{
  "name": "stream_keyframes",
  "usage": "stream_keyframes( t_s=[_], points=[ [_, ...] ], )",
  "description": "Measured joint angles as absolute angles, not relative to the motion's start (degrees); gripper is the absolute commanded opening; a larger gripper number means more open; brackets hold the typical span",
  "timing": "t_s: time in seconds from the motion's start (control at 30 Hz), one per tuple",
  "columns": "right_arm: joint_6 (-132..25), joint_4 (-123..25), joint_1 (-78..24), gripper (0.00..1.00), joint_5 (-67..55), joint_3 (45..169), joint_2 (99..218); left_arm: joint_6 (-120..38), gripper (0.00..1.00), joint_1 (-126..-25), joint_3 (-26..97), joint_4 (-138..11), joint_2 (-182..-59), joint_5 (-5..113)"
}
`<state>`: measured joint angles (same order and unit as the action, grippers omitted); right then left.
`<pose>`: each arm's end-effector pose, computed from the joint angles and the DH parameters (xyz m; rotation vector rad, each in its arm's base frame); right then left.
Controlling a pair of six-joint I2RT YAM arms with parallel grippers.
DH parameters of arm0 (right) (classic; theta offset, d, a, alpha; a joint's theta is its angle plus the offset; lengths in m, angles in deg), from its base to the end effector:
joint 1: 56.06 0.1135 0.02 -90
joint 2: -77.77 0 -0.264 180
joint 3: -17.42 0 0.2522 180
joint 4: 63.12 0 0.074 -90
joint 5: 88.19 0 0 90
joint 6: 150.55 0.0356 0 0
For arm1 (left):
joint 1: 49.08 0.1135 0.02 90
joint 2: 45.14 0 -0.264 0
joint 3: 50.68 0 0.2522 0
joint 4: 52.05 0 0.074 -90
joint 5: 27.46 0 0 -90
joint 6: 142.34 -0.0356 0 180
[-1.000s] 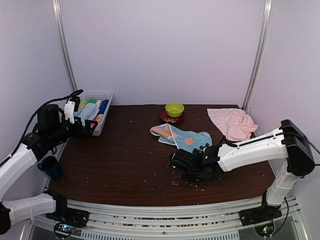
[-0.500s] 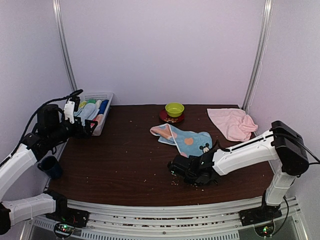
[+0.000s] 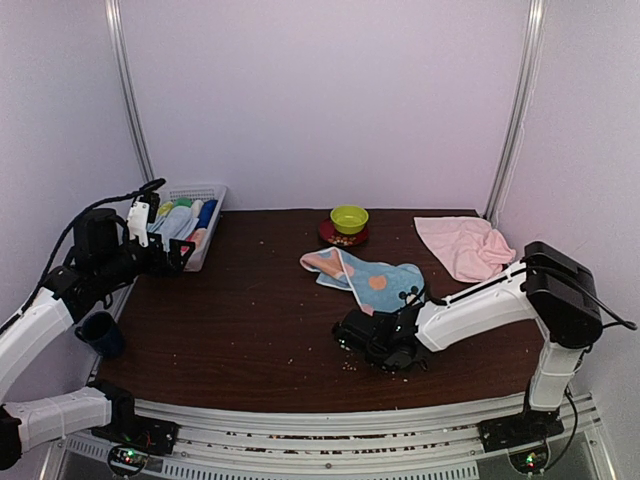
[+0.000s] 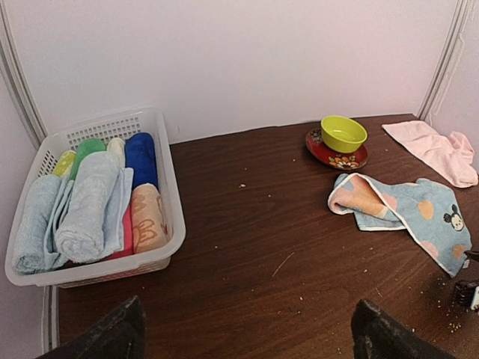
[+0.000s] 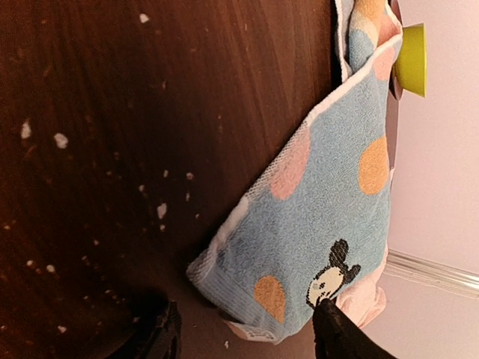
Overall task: Roll the towels
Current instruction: Flatten out the towel at the center of the board.
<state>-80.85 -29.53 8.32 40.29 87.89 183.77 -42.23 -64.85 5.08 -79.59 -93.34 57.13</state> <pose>0.1645 0.2919 0.1255 -1.5583 1.9479 -0.6332 0.1886 -0.0567 0.3061 0.1596 1.9311 -0.3930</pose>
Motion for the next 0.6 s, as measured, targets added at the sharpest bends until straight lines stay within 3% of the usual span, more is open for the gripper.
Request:
stream_keyframes(
  t_s=[0.27,0.53,0.6],
  points=[
    [-82.3,-32.5,6.3,0.53,41.4,88.4,185.5,-42.2,0.98,-64.8,5.1,-79.6,-93.3,57.1],
    [-84.0,-35.1,4.8,0.04,38.7,88.4,186.9,-42.2,0.98,-64.8,5.1,-79.6,-93.3,57.1],
    [-83.8,-35.4,4.4,0.00,37.3,88.3,186.9,-42.2,0.98,-64.8,5.1,-79.6,-93.3,57.0]
  ],
)
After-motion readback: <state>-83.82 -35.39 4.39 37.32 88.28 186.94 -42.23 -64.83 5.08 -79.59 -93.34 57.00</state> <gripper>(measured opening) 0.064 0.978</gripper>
